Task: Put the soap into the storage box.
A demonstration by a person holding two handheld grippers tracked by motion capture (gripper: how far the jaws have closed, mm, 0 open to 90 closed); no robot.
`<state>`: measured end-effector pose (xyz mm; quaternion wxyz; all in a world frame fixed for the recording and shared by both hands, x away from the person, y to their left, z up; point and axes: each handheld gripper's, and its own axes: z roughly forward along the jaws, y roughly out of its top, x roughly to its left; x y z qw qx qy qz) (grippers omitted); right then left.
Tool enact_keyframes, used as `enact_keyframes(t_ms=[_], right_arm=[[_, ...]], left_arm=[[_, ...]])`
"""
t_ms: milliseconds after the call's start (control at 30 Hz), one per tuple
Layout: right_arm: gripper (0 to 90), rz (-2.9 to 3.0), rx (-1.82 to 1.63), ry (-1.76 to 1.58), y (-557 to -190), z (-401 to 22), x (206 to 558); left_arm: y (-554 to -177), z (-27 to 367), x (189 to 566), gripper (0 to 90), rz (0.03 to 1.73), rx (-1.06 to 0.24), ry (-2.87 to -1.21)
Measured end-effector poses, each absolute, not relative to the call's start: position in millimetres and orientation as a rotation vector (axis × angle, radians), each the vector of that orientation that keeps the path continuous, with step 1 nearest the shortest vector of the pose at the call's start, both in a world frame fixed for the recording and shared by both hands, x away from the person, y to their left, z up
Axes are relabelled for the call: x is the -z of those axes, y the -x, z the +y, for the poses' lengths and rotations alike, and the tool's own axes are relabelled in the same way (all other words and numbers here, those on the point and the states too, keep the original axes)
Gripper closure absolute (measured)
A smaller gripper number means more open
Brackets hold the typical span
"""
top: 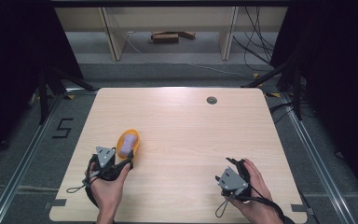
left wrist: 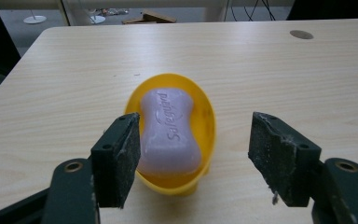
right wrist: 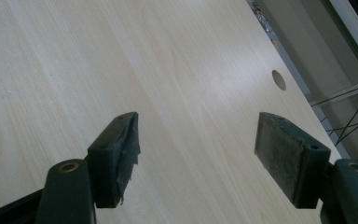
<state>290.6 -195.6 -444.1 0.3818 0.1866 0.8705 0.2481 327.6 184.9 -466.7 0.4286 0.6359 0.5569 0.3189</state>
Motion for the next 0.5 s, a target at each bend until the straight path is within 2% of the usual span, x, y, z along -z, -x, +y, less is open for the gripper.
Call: enact_keyframes(t_ms=[267, 500], right_arm=[[31.5, 2.22, -0.633, -0.476, -291, -196, 445], [31.5, 2.237, -0.631, -0.48, -291, -197, 445]], left_arm=[[-304, 179, 472, 33.4, 1.364, -0.713, -1.597], [-298, 178, 472, 33.3, 1.368, -0.691, -1.587]])
